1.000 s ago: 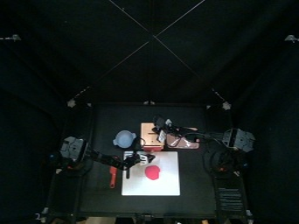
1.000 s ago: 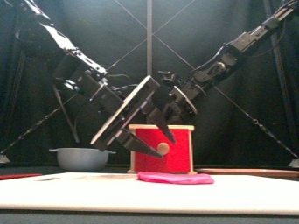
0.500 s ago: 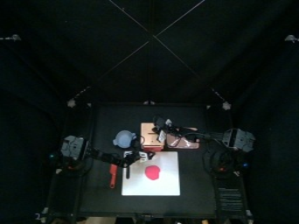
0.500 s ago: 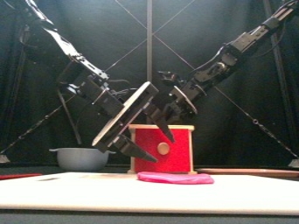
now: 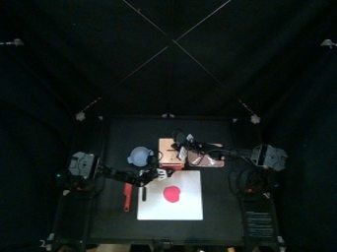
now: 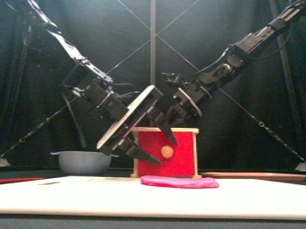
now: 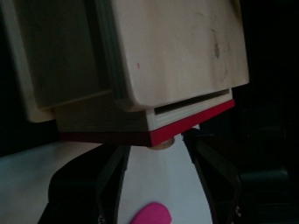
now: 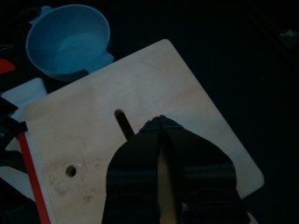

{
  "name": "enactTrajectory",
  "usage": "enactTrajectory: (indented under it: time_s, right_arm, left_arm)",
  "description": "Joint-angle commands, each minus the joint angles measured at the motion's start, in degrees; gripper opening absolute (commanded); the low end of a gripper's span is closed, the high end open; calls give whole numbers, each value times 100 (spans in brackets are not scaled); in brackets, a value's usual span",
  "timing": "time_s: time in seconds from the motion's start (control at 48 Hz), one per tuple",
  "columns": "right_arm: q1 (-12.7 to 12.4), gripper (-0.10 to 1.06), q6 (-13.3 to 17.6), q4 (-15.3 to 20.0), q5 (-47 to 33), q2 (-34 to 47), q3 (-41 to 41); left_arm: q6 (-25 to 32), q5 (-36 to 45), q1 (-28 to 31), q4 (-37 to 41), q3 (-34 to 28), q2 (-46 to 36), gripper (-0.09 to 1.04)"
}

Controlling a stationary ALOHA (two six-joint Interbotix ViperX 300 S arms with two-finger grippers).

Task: Get the cutter from the drawer then cut the dough then place the extra dough in the bowl
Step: Open the drawer

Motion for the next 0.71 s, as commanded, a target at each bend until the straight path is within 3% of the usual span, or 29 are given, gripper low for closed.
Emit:
enactTrajectory:
  time_s: [0.021, 0.333, 0.708]
  right_arm:
    - [26, 3, 0, 0, 88, 26, 44]
    - [35, 3, 0, 0, 88, 26, 44]
    - [44, 3, 0, 0, 88, 35, 44]
  left_arm:
    - [9, -44, 35, 0, -132, -158, 86]
    - [9, -35, 44, 0, -141, -132, 84]
    - [9, -9, 26, 0, -141, -132, 59]
